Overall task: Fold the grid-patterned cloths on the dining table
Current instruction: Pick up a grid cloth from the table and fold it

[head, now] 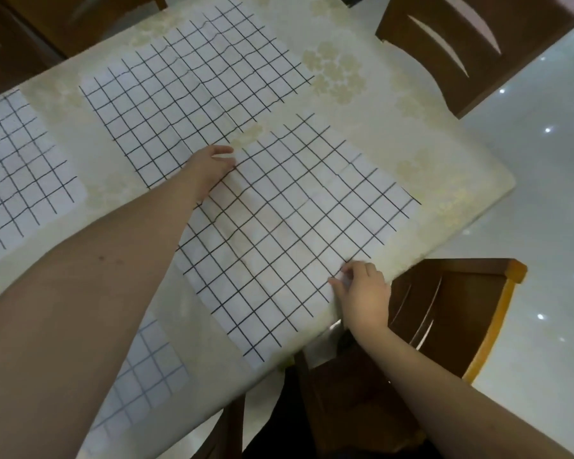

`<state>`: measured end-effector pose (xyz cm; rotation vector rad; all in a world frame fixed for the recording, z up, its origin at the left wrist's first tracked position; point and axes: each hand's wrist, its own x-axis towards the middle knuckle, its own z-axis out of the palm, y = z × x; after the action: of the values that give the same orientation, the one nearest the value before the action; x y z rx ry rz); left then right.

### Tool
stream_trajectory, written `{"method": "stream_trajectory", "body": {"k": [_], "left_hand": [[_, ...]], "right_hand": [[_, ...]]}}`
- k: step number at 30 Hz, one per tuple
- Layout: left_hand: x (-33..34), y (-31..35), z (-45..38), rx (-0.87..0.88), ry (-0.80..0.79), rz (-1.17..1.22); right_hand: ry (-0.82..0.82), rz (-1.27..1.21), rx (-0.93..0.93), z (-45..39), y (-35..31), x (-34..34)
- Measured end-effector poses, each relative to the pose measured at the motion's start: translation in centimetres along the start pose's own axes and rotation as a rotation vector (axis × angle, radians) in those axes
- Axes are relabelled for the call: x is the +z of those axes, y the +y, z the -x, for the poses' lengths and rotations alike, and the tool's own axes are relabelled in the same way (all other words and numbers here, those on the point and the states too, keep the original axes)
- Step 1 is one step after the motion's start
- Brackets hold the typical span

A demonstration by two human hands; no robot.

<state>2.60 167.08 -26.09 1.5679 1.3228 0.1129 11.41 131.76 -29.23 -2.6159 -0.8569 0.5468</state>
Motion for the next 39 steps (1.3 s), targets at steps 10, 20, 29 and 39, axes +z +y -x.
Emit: {"method": "stream_trajectory", "body": {"k": [10,20,29,39], "left_hand": [[-1.8,-0.7,1.6,0.01,0.07,-0.037],[-4.2,-1.5,2.7,0.07,-0.015,-0.124],[-5.5,-1.3,4.1,0.126,-0.012,-0.144],[-9.2,0.6,7.3,0.231,-0.019,-0.188]], "right_hand": [[0.04,-0.002,0.008,1.1,0.5,0.3],[0.046,0.006,-0.079,-1.1,-2.1,1.4],[0.125,0.055,-0.128,-1.1,-2.2,0.8],[0.155,-0.094,-0.288,-0.5,-2.3,-4.9]]}}
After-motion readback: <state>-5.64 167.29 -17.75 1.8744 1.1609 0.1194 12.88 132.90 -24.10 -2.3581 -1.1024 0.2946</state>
